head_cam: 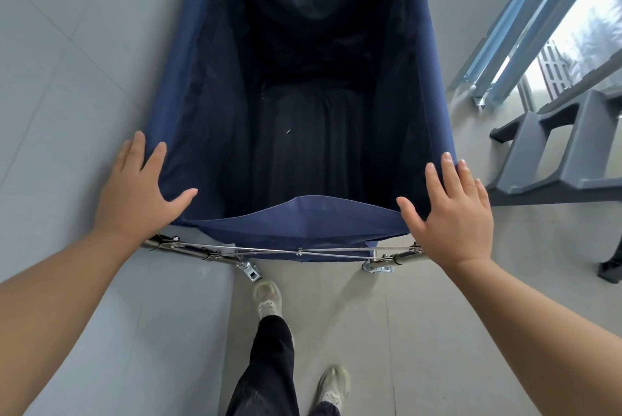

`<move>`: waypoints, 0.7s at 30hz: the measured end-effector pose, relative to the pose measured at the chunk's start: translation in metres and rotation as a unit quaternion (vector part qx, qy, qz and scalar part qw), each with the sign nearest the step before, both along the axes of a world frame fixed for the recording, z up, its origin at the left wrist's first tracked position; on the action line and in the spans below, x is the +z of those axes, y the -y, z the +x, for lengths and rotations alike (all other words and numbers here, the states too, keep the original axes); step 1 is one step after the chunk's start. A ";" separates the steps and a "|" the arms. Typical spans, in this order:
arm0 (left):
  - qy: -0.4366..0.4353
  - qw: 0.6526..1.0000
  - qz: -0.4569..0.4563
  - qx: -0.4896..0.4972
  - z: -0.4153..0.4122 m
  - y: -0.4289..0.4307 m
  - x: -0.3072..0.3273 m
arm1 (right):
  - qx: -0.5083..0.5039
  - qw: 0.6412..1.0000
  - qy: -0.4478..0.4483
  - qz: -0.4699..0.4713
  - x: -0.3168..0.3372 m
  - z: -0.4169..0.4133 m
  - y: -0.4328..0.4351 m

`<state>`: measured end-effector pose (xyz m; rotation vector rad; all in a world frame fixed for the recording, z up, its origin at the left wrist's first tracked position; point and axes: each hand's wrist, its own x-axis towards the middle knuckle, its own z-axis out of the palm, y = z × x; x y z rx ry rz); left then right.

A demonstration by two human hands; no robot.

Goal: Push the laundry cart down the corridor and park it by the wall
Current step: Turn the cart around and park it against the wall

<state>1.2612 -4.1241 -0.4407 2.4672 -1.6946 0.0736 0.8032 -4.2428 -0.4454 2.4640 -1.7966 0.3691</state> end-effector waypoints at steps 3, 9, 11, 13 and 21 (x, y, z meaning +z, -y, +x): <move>-0.002 1.000 0.009 0.001 0.000 0.000 0.000 | -0.003 1.000 -0.003 0.006 0.001 0.002 0.000; -0.004 1.000 0.012 0.003 0.003 0.001 -0.001 | -0.007 1.000 0.000 0.002 0.000 0.003 0.001; -0.004 1.000 0.014 0.004 0.003 0.000 -0.002 | -0.005 1.000 0.000 0.000 0.000 0.004 0.001; -0.005 1.000 0.014 0.006 0.004 -0.001 -0.003 | -0.005 1.000 0.001 0.000 0.000 0.003 0.000; -0.005 1.000 0.017 0.004 0.006 0.000 -0.003 | -0.002 1.000 0.002 -0.009 0.000 0.003 0.003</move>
